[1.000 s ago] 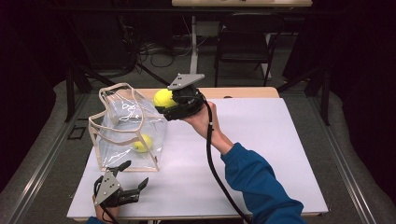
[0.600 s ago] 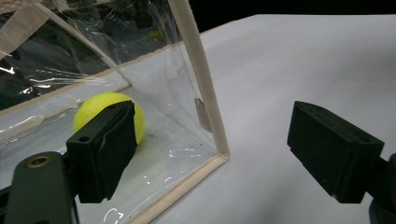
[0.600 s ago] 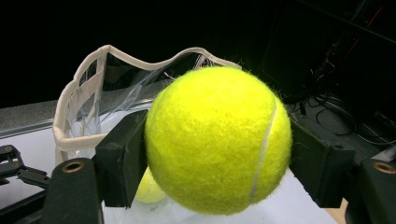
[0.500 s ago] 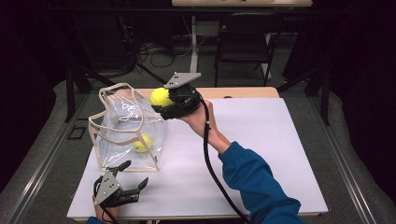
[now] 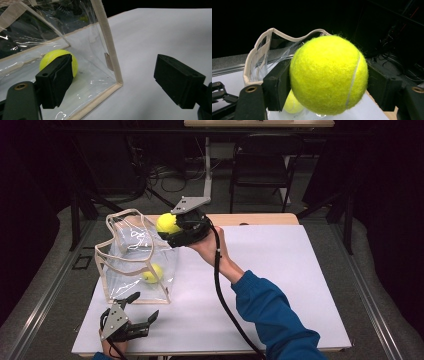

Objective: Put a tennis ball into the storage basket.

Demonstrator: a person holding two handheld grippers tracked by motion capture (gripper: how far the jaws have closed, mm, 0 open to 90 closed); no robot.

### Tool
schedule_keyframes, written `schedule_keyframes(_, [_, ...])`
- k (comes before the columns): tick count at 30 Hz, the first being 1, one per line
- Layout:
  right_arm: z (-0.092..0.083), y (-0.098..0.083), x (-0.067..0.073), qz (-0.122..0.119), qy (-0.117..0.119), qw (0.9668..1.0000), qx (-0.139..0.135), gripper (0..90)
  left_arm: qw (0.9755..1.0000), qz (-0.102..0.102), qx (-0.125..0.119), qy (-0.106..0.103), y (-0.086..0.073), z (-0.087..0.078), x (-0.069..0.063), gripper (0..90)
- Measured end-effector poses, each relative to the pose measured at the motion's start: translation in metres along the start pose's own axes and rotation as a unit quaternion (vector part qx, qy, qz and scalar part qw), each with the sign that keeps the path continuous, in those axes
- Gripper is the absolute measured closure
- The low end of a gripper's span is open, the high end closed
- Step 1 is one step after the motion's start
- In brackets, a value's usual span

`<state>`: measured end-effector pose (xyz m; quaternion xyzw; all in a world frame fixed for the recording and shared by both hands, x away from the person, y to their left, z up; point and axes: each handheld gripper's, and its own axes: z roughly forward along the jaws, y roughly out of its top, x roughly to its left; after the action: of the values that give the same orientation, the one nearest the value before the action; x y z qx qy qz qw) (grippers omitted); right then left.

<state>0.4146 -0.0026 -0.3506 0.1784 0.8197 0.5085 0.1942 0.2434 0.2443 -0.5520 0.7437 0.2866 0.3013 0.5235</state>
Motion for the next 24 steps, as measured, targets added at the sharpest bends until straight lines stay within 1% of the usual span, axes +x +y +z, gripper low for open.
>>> schedule_keyframes(24, [0.0103,0.0088,0.0073,-0.010,0.004,0.9999,-0.007,26.2,1.0000,-0.001,0.000,-0.001,-0.0001,0.0001,0.0003,15.8])
